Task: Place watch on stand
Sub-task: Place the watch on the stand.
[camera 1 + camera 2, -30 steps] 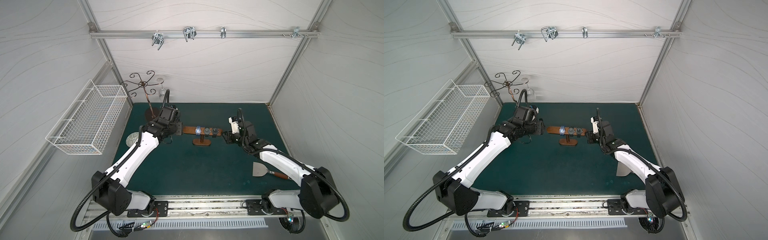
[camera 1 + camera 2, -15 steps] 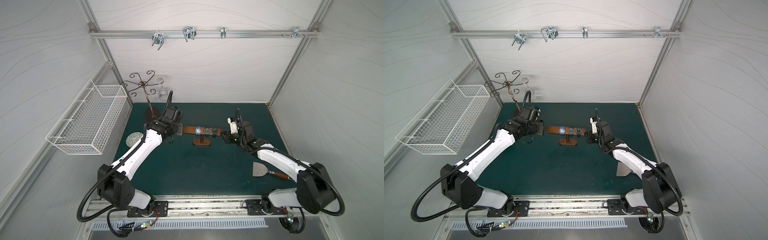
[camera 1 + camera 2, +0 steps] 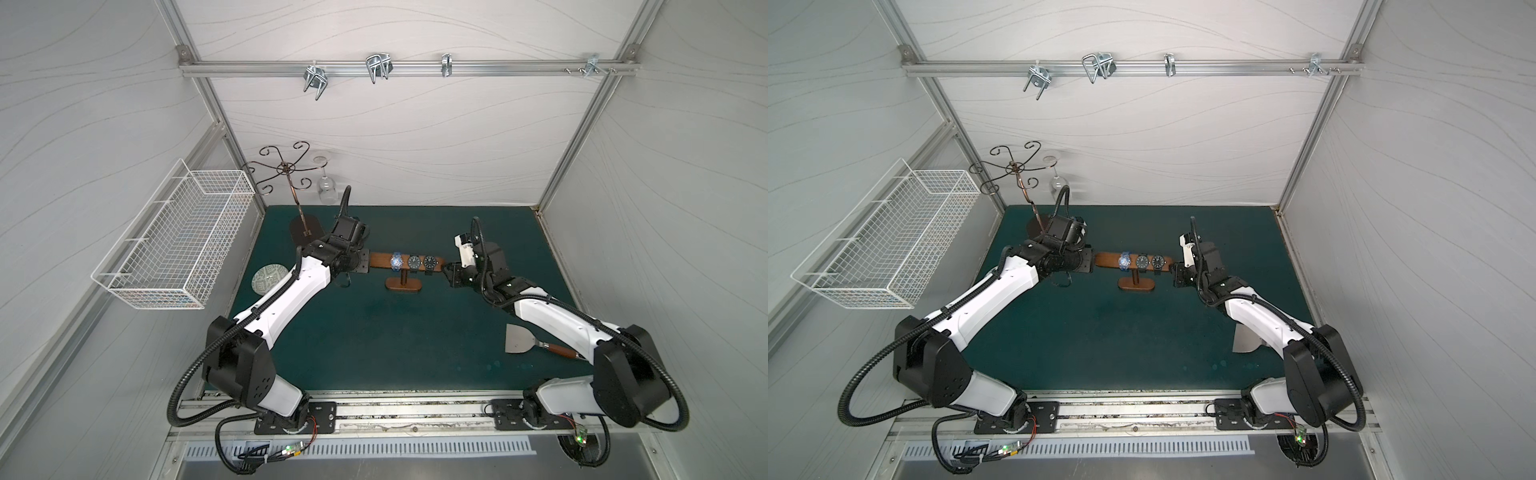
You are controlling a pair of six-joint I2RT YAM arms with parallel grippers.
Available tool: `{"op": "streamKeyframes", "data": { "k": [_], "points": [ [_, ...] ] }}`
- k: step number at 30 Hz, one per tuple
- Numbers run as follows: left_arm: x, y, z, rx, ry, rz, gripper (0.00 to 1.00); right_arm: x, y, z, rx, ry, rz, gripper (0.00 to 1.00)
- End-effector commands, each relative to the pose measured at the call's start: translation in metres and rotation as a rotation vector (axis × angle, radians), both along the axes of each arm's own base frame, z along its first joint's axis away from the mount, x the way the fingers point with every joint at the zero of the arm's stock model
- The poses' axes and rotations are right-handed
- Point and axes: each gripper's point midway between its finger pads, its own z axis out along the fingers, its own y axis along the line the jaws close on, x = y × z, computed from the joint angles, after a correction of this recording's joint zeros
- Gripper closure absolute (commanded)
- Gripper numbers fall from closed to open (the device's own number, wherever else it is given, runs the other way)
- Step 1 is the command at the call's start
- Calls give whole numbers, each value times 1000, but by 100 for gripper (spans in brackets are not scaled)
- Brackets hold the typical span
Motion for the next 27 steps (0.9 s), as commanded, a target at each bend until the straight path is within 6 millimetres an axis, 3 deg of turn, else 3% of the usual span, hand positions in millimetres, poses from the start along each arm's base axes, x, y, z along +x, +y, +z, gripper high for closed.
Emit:
{"op": "streamKeyframes", "data": {
  "k": [1,27],
  "points": [
    [11,-7,5,-25,-46,2,72,4,2,2,-9,-16,7,75],
    [19,-51,-5,-37,-48,-62,73,2,6,6,-14,-29,24,76]
  ]
}}
